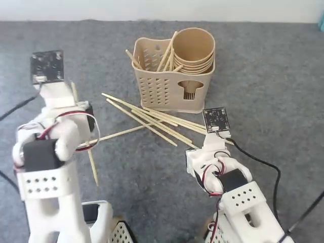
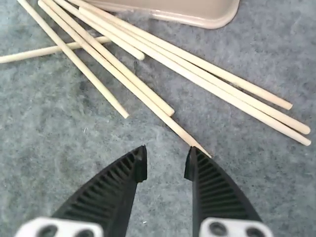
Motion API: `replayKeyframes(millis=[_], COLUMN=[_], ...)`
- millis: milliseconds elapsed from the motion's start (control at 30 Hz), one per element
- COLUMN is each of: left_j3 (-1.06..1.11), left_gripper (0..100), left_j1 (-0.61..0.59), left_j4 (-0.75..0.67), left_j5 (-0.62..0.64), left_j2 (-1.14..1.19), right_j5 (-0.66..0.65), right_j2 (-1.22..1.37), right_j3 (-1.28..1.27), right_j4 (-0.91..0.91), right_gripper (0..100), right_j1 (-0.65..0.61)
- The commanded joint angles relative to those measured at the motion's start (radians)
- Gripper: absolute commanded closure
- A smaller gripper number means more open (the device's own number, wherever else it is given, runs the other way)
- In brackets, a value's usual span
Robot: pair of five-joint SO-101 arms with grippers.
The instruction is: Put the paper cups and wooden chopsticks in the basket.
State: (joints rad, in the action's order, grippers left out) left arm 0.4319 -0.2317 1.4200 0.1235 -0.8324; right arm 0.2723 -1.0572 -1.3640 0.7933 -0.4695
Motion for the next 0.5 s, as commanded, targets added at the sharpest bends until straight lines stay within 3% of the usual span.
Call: replayKeyframes(millis=[0,233,467], left_j3=[-0.114,-0.145,0.007], left_gripper=[99,99,99], left_j1=[-0.038,-0.041,0.006], left_j4=[-0.031,-0.338,-0.872], left_j5=[0.0,0.002,0.002], left_j2=[-0.029,-0.029,-0.031], right_j5=[-0.012,-0.014,-0.015], right_j2=[-0.018,-0.018,-0.018], right_j3=[0.008,0.008,0.008], right_j4=[-0.019,-0.021,-0.022], right_gripper=[85.5,85.5,85.5], right_j1=[0.004,0.004,0.004])
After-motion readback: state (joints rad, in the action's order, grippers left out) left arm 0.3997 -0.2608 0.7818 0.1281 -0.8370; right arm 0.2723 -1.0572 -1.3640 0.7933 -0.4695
